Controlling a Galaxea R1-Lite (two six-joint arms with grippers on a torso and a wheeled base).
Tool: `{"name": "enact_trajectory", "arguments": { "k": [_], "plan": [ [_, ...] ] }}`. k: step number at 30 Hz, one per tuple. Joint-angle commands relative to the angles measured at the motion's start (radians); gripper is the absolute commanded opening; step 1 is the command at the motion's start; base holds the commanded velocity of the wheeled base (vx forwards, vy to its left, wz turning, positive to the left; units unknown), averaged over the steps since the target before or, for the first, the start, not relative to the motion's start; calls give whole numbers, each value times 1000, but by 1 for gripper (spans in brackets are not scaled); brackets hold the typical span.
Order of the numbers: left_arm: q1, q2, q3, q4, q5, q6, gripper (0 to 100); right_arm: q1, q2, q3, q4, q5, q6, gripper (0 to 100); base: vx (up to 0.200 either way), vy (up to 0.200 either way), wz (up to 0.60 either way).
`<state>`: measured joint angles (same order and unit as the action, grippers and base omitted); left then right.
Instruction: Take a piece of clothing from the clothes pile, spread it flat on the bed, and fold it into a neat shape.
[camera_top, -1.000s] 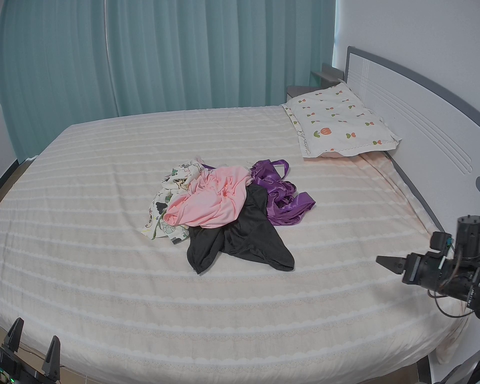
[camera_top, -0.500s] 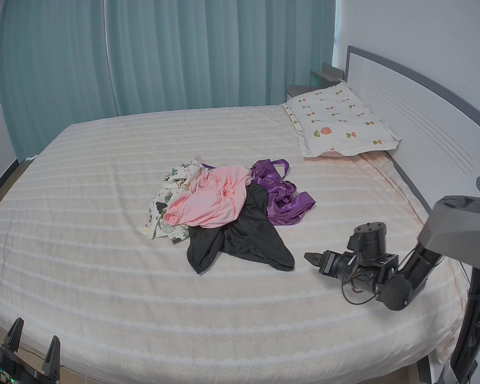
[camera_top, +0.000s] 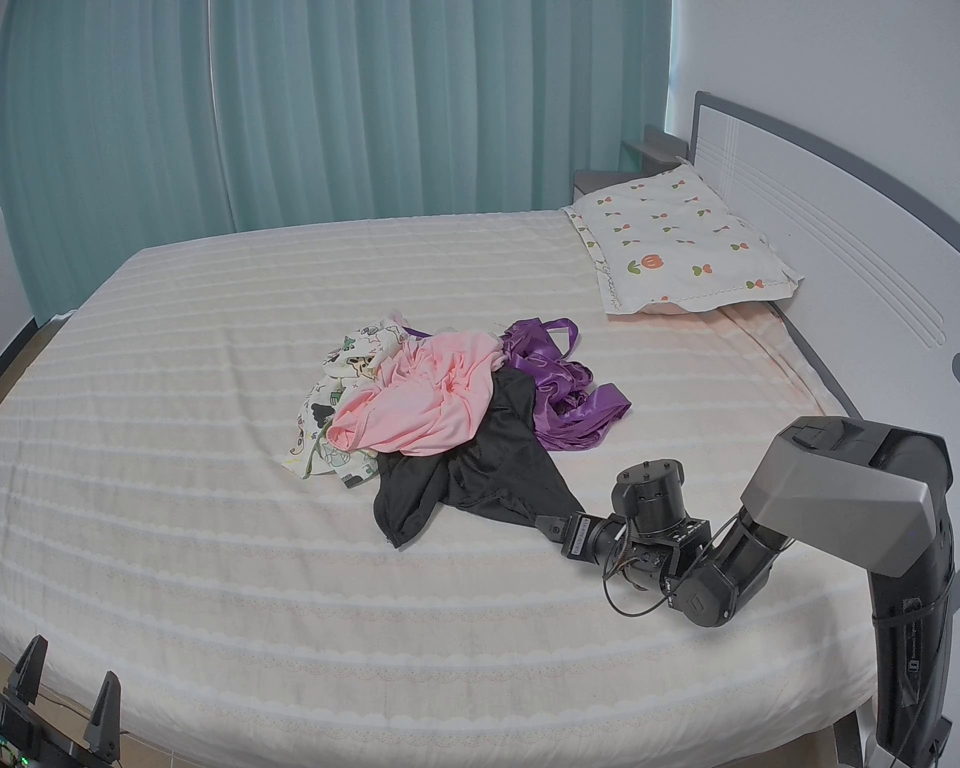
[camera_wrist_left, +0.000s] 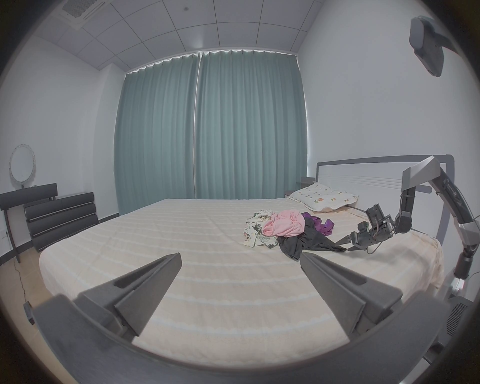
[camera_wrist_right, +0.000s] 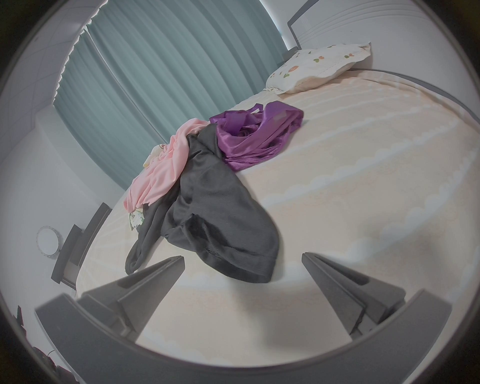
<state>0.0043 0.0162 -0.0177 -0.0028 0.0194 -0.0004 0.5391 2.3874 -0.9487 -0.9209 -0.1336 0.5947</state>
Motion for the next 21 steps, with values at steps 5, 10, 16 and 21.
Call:
{"name": "enact_trajectory", "arguments": {
  "k": [5, 10, 16, 21],
  "plan": [
    [0, -2, 18, 0, 1, 0, 100, 12, 65, -128, 36, 0, -1, 100, 0, 0, 0],
    [0, -2, 18, -2, -1, 2, 100, 19, 96, -157, 31, 0, 2, 100, 0, 0, 0],
    [0, -2, 18, -3, -7, 0, 100, 28, 96, -162, 20, 0, 56, 0, 0, 0, 0],
    [0, -2, 18, -2, -24, -10, 100, 30, 38, -97, -10, -6, 149, 0, 0, 0, 0]
  ]
}}
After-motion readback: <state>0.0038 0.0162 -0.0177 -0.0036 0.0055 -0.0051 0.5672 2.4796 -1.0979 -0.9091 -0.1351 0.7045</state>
